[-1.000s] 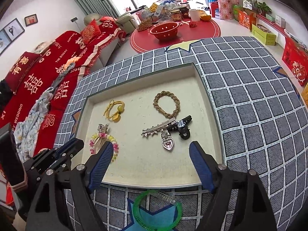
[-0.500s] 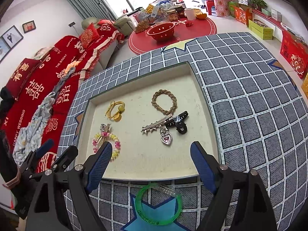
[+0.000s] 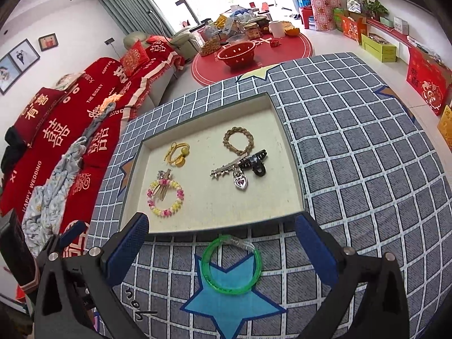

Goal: Organize jewelry
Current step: 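Move both tools back from the tray toward the green bangle and bead coil, then grasp the green bangle with the right tool while the left tool grasps the brown wooden bead coil, then carry the green bangle and wooden bead coil over the tray with both tools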

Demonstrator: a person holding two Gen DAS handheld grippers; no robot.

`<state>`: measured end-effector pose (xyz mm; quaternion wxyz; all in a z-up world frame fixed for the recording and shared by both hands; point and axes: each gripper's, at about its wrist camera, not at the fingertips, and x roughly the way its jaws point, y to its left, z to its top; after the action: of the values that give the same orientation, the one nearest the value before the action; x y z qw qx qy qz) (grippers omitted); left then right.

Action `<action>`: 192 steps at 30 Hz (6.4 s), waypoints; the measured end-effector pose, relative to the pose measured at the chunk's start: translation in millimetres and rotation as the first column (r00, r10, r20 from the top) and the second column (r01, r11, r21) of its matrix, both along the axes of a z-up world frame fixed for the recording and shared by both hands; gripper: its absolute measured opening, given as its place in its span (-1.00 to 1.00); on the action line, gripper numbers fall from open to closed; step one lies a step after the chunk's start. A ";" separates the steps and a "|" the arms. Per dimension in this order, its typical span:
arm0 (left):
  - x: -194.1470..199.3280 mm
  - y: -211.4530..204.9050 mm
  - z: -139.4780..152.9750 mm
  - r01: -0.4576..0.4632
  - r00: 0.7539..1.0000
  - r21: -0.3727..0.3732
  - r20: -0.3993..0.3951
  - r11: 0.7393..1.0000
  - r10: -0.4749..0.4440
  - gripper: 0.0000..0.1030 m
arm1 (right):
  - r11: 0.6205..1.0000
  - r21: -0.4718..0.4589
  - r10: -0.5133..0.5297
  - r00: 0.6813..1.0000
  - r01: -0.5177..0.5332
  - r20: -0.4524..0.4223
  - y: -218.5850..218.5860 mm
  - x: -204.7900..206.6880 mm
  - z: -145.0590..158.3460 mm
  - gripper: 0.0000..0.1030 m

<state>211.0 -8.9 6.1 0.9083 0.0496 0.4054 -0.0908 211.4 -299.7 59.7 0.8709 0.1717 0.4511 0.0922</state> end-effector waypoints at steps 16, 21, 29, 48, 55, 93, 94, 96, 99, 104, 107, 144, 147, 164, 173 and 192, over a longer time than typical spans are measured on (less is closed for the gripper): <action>-98.4 -13.4 -22.5 0.091 0.988 -0.026 -0.126 0.996 -0.093 1.00 | 1.000 -0.027 0.002 0.994 -0.005 -0.109 -12.3 -66.4 -42.3 1.00; -113.1 -16.2 -29.1 0.106 0.981 -0.028 -0.160 0.994 -0.109 1.00 | 0.997 -0.083 -0.013 0.992 0.002 -0.128 -12.8 -70.3 -49.8 1.00; -125.8 -26.3 -35.0 0.128 0.976 0.016 -0.179 0.992 -0.123 1.00 | 0.988 -0.151 -0.053 0.987 0.030 -0.153 -14.5 -64.5 -60.6 1.00; -142.2 -43.8 -43.4 0.189 0.963 0.070 -0.205 0.979 -0.172 1.00 | 0.963 -0.268 -0.062 0.987 0.020 -0.150 0.9 -43.4 -70.6 0.98; -141.4 -50.9 -47.6 0.195 0.962 0.083 -0.209 0.977 -0.175 1.00 | 0.955 -0.295 -0.040 0.988 -0.006 -0.150 17.0 -32.2 -75.9 0.59; -164.5 -84.8 -35.4 0.422 0.890 0.020 -0.203 0.907 -0.409 -0.53 | 0.952 -0.294 -0.095 0.995 0.091 0.001 -22.6 -132.3 -24.6 -0.86; -163.6 -83.1 -35.3 0.421 0.890 0.018 -0.204 0.907 -0.409 -0.53 | 0.955 -0.278 -0.107 0.994 0.105 0.008 -26.2 -137.6 -21.4 -0.86; -161.2 -80.9 -33.7 0.418 0.892 0.018 -0.198 0.908 -0.407 -0.53 | 0.957 -0.264 -0.122 0.992 0.122 0.016 -30.0 -143.9 -16.1 -0.86; -156.0 -75.3 -29.6 0.408 0.896 -0.008 -0.189 0.913 -0.403 -0.53 | 0.956 -0.262 -0.132 0.991 0.136 0.032 -31.7 -150.1 -6.9 -0.86; -149.8 -69.3 -18.3 0.400 0.904 -0.034 -0.150 0.916 -0.400 -0.53 | 0.952 -0.271 -0.128 0.990 0.141 0.067 -27.3 -154.9 8.4 -0.86; -147.6 -66.0 -12.1 0.399 0.906 -0.048 -0.129 0.916 -0.402 -0.53 | 0.955 -0.259 -0.128 0.989 0.142 0.070 -24.5 -155.2 12.6 -0.86; -56.3 22.2 42.1 0.072 0.997 -0.147 -0.002 0.986 -0.073 -0.53 | 0.975 -0.213 0.075 0.996 -0.062 0.053 25.2 -61.9 22.3 -0.86; -43.9 22.2 42.2 0.055 0.998 -0.147 -0.010 0.988 -0.057 -0.53 | 0.972 -0.226 0.083 0.995 -0.069 0.054 26.6 -49.1 24.4 -0.86; 22.9 -1.2 45.6 0.046 0.999 -0.096 0.002 0.994 -0.046 -0.53 | 0.961 -0.270 0.073 0.997 -0.065 0.019 23.4 20.3 22.0 -0.86; 73.6 -9.7 41.2 -0.004 1.000 -0.090 -0.008 0.996 0.003 -0.53 | 0.958 -0.284 0.036 0.999 -0.033 0.005 16.7 58.6 17.0 -0.86; 98.5 -37.5 -11.8 0.002 0.998 0.043 -0.058 0.999 0.000 -0.53 | 0.952 -0.305 -0.006 0.999 -0.010 -0.053 15.1 90.9 -38.5 -0.86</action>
<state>309.5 -46.4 -5.6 0.8949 0.0666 0.4332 -0.0840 302.3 -284.6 21.3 0.8745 0.0373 0.4833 0.0179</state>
